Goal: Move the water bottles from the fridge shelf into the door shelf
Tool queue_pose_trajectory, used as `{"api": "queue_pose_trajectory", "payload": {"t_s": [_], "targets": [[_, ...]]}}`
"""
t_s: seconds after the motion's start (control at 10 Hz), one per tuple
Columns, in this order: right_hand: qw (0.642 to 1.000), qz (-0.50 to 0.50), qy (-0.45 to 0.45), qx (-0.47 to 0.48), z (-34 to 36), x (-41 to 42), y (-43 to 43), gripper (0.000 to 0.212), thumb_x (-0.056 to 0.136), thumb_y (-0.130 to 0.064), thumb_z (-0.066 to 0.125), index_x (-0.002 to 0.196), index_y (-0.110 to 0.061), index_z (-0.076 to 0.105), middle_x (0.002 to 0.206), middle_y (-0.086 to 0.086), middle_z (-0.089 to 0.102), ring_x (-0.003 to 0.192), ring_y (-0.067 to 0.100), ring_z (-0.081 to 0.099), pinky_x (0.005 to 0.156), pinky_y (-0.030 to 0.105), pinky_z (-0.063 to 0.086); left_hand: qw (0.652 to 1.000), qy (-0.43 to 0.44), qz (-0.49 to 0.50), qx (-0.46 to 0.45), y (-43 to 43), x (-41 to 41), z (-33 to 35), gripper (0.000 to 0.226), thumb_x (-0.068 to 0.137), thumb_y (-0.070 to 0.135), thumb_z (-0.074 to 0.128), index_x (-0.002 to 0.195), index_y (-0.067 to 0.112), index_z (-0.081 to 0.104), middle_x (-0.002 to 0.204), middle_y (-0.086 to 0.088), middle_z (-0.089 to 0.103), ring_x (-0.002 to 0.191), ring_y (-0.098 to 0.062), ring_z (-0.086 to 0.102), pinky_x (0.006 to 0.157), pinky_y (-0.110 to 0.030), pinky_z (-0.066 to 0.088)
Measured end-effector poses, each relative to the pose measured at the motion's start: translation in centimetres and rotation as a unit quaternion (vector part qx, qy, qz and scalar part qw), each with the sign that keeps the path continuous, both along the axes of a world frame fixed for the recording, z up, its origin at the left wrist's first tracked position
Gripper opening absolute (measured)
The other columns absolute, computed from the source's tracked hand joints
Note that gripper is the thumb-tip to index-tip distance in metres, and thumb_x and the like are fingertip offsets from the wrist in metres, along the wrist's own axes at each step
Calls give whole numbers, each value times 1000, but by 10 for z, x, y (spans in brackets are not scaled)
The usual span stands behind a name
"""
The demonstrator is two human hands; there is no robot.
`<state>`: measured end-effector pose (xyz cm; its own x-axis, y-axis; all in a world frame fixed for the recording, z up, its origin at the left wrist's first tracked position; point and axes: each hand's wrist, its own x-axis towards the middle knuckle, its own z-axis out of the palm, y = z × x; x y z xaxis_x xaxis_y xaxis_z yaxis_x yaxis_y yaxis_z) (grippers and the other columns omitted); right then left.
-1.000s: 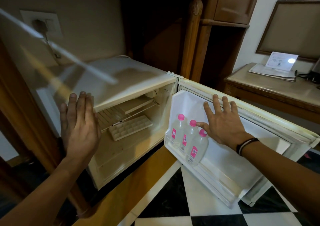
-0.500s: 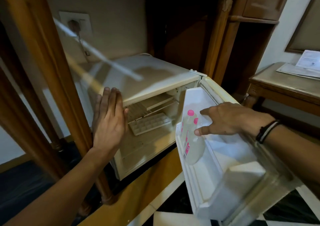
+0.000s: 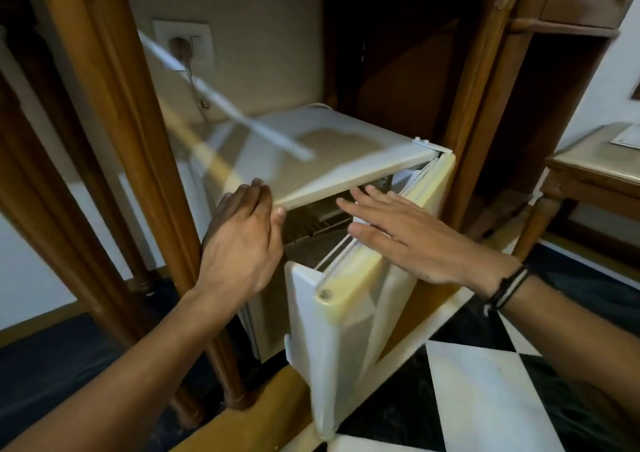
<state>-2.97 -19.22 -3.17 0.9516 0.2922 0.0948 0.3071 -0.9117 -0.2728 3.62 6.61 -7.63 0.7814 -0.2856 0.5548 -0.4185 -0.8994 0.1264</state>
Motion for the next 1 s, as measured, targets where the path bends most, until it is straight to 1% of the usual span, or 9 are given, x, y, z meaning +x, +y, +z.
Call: {"api": "queue_pose_trajectory", "payload": {"t_s": [0.1,0.2,0.3,0.4,0.5,0.6,0.8,0.9,1.0], "targets": [[998,11,-61,16,-10,17,14,60,106,-62,18,162,-39,19,172,-15,8,159,1,-3,130,32,2,999,49,-8,-6,3,-4,8,73,115,47,15,162,5,50,171,-15,46,162,-28,38,137,-48,24],[990,-3,-141,11,-21,38,33,60,108,-54,14,161,-28,29,171,-7,22,160,9,9,131,36,11,989,139,-22,-55,0,-11,27,68,119,47,14,155,7,56,160,-13,55,152,-31,47,131,-46,32],[984,-18,-179,1,-25,49,42,60,109,-50,14,159,-24,36,168,-3,32,159,14,18,131,37,16,972,208,-11,-106,-1,-14,44,68,117,53,17,165,17,48,170,-5,46,155,-27,44,132,-43,29],[969,-37,-243,-16,-32,68,51,62,108,-45,13,153,-19,46,162,3,44,155,22,31,128,40,24,977,209,-3,-38,-6,-16,44,69,115,58,18,169,23,41,180,-2,31,165,-19,27,134,-40,20],[963,-57,-261,-24,-38,84,59,66,108,-45,11,147,-14,53,156,7,52,152,27,38,125,44,29,990,134,12,29,-14,-13,29,75,113,63,17,163,17,48,176,-9,37,162,-21,34,133,-46,28],[969,-84,-234,-6,-31,98,66,74,106,-48,5,144,-11,58,153,10,56,148,31,43,121,46,32,992,67,74,71,-23,-5,16,81,111,63,20,158,5,54,168,-19,49,155,-33,48,127,-54,40],[981,-59,-183,-26,-29,90,63,66,110,-47,14,148,-7,50,156,12,50,148,34,40,121,48,29,987,58,115,98,-34,-10,11,77,116,58,25,155,-1,57,164,-24,52,151,-37,54,125,-53,45],[993,-63,-93,-29,2,90,64,66,109,-52,21,152,-7,45,160,12,45,152,34,35,125,49,24,970,177,112,126,-32,-10,44,89,114,64,8,163,0,46,173,-23,38,161,-35,41,132,-52,36],[998,-62,-1,14,47,59,54,75,105,-57,30,158,-5,32,169,17,26,160,30,15,131,46,14,954,266,89,109,-45,-36,95,103,105,72,-12,174,4,25,183,-17,14,169,-30,19,137,-50,25]]}}
